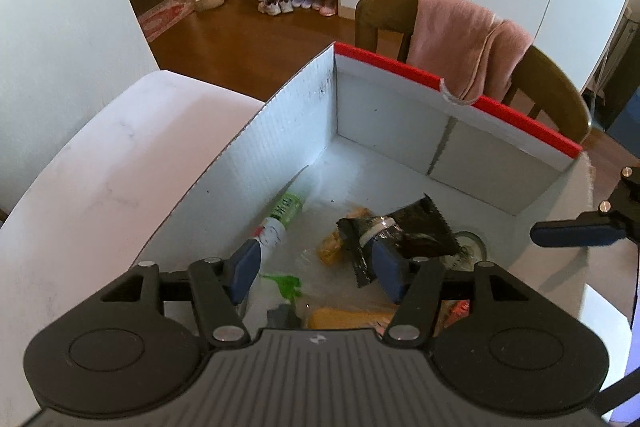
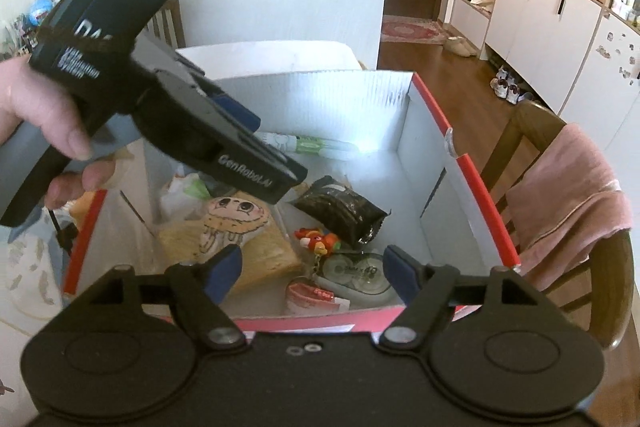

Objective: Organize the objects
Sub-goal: 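Lower and open the left tool to drop the glue stick while the right tool releases the packet, then withdraw both tools from the box back toward the turntable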

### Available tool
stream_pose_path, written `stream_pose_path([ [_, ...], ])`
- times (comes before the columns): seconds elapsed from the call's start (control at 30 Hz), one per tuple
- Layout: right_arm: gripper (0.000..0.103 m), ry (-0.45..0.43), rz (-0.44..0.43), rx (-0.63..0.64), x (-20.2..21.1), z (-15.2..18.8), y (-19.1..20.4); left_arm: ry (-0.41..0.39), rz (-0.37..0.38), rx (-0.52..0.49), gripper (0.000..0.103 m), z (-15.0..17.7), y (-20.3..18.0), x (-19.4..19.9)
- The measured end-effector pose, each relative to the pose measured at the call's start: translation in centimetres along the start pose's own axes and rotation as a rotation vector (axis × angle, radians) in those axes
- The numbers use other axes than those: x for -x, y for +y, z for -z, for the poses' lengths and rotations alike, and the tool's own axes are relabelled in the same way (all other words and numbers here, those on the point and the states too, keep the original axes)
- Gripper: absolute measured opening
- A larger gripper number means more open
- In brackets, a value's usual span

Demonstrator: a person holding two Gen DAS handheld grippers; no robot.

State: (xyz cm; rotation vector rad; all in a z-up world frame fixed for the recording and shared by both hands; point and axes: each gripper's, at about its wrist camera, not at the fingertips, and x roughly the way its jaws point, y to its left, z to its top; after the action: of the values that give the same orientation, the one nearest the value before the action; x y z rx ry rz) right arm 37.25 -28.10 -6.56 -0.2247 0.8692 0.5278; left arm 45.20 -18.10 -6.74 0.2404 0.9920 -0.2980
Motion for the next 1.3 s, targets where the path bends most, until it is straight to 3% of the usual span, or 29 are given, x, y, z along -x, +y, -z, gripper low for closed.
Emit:
stream_pose_path([
  [0.43,0.087,-0.076,0.022,-0.041,4.8,0.9,2.1,-0.120,0.053,0.002,0.061,3.1,-0.3,6.5],
  [0.77,0.100,-0.157,0.027,-0.170,9.4,3.2,4.8,-0.225,0.127,0.010,0.074,7.2,0.7,12.4],
  [1.1,0.102,-0.230,0.041,-0.263,13.3,6.2,9.9,-0.289,0.193,0.020,0.083,12.0,2.7,17.0],
  [1.3,0.102,-0.255,0.084,-0.282,14.6,7.2,13.1,-0.295,0.220,0.046,0.084,15.1,4.2,18.6],
])
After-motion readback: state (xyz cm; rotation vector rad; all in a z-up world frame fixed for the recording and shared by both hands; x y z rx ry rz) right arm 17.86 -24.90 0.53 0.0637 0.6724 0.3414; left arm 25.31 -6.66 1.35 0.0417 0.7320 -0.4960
